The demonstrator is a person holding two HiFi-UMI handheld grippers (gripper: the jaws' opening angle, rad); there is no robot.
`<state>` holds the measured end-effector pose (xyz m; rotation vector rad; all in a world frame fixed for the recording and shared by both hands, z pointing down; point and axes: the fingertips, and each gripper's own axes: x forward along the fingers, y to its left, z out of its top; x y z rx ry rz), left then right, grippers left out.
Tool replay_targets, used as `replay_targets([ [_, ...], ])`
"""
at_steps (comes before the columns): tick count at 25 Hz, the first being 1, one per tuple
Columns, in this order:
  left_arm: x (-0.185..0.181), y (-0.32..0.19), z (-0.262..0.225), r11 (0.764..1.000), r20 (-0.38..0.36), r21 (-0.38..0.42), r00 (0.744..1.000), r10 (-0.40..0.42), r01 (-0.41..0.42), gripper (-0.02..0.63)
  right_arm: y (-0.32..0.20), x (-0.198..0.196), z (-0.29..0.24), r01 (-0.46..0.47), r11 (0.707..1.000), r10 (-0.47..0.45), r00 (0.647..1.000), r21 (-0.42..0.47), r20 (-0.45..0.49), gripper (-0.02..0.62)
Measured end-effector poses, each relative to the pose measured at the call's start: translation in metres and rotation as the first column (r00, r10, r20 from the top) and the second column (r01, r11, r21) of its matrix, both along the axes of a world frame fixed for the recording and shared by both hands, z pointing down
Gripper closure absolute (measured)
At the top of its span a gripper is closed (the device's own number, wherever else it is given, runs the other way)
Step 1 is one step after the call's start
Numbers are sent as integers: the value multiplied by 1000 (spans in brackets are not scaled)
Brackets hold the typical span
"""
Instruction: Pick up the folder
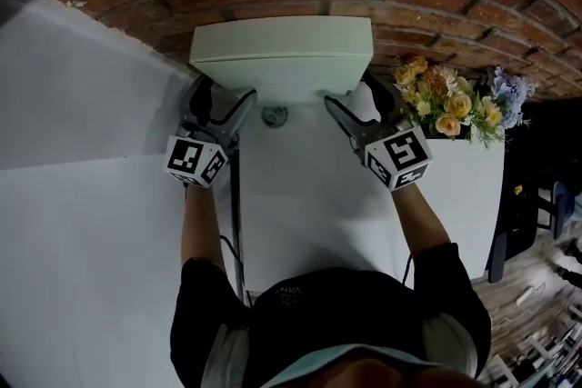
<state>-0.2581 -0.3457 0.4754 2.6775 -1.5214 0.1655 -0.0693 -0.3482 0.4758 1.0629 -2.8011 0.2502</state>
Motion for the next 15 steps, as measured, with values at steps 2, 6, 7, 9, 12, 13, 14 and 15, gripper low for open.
replay_targets([
  [2,0,-5,1,1000,-3,2,1000,7,-7,219,-2,-1,2,3,1000,-3,1000,2,-5,255],
  [6,0,-9,1,1000,5,9,1000,27,-27,206,-7,-4,6,5,1000,-5,1000,1,-10,252],
  [7,0,-9,1,999,4,10,999,36,-36,204,-8,-5,7,9,1000,-9,1000,2,-9,252],
  [9,3,-7,3,998,9,9,998,69,-69,204,-9,-6,7,18,1000,-18,1000,3,-7,244],
  [12,10,-8,4,992,34,8,992,122,-122,204,-11,-7,8,26,1000,-26,1000,0,-6,244],
  [13,11,-10,5,992,36,11,991,125,-126,204,-12,-7,9,24,1000,-24,1000,-5,-6,244],
  [14,11,-12,5,992,33,12,992,126,-126,204,-13,-7,12,22,1000,-22,1000,-12,-6,244],
  [15,12,-13,5,992,27,12,992,126,-127,204,-14,-6,14,20,1000,-20,1000,-19,-5,244],
])
